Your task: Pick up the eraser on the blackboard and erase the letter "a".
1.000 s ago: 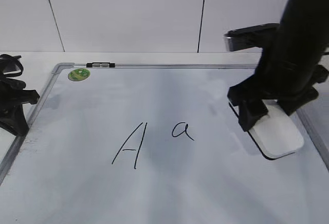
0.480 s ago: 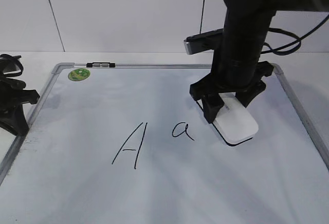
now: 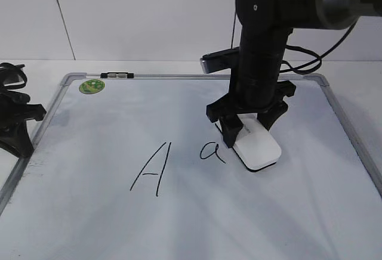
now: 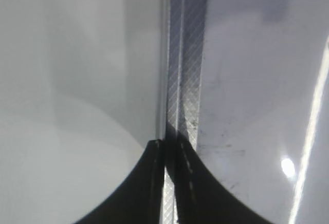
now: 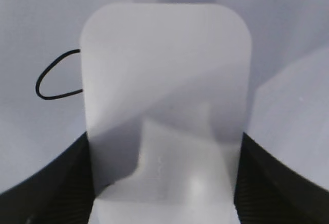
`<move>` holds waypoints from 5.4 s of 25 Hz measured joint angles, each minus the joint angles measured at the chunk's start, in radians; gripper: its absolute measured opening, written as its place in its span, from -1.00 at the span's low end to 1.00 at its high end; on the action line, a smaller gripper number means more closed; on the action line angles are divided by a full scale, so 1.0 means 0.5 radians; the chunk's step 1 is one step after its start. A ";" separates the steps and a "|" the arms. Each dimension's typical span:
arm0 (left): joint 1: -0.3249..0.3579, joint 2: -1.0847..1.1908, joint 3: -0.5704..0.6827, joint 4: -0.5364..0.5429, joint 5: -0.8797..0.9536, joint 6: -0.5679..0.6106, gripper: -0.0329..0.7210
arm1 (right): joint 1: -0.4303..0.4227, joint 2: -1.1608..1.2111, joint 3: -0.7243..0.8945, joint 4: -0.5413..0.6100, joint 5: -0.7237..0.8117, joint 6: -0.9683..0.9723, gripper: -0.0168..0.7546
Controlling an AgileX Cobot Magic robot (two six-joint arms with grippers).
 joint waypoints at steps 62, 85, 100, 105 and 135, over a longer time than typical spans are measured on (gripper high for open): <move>0.000 0.000 0.000 0.000 -0.004 0.000 -0.84 | 0.355 -0.002 -0.259 -0.277 0.009 0.137 0.49; 0.000 0.000 0.000 0.000 -0.007 0.000 -0.84 | 0.333 -0.857 -0.194 -0.975 0.052 0.708 0.49; 0.000 0.000 0.000 0.000 -0.007 0.000 -0.84 | 0.129 -1.536 0.434 -1.140 0.068 0.959 0.49; 0.000 0.000 0.000 0.000 -0.007 0.000 -0.84 | -0.117 -1.602 0.504 -1.116 0.071 0.915 0.49; 0.000 0.000 0.000 -0.009 -0.007 0.004 -0.84 | -0.781 -0.862 0.537 -0.138 0.057 0.169 0.49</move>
